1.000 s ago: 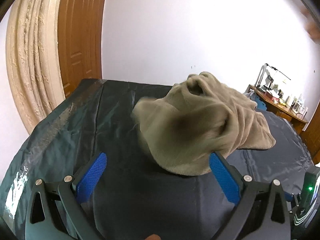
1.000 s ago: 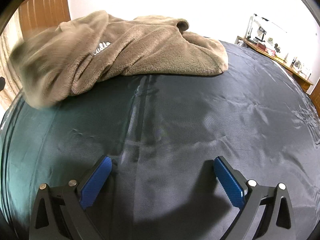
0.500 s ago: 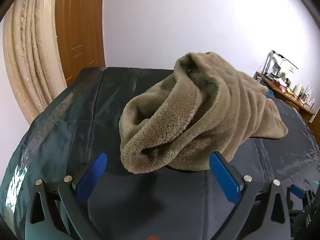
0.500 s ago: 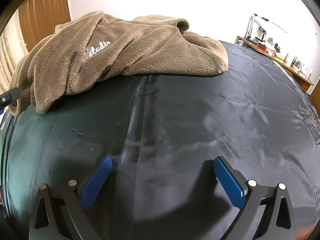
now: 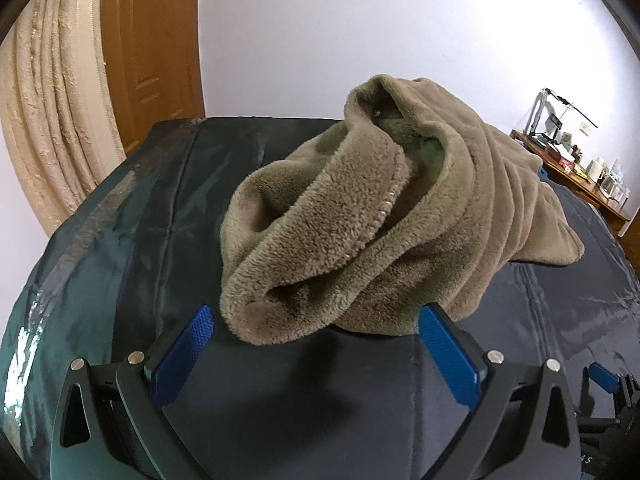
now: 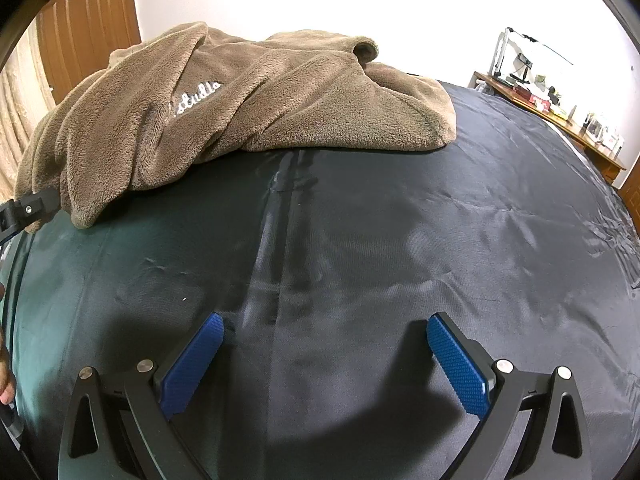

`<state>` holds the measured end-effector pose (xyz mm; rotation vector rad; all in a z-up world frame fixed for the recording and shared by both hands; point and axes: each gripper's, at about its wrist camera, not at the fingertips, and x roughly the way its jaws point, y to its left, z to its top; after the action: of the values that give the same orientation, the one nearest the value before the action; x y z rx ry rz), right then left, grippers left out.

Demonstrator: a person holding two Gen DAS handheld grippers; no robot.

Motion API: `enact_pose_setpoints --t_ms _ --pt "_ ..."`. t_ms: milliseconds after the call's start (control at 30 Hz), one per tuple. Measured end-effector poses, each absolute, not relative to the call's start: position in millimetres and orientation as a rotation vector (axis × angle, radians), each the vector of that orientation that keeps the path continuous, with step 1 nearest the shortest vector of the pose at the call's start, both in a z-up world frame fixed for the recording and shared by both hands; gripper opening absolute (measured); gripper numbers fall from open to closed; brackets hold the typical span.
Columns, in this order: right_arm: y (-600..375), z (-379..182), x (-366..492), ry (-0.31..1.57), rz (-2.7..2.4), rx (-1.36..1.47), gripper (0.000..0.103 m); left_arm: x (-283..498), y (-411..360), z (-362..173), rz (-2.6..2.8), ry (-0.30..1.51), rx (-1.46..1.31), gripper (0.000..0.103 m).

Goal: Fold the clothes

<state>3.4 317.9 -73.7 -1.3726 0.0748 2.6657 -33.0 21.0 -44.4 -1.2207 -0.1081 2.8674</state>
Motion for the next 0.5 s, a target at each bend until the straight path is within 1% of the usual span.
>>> enact_pose_setpoints --t_ms 200,500 --pt "318.1 -74.1 1.7 0.076 2.665 -1.372 0.103 -36.3 27.6 -44.2 2.837 -0.093 -1.194 0.103" --pt "319.1 -73.7 1.6 0.077 2.665 -1.373 0.103 -37.6 24.3 -47.0 2.819 -0.138 -1.196 0.103"
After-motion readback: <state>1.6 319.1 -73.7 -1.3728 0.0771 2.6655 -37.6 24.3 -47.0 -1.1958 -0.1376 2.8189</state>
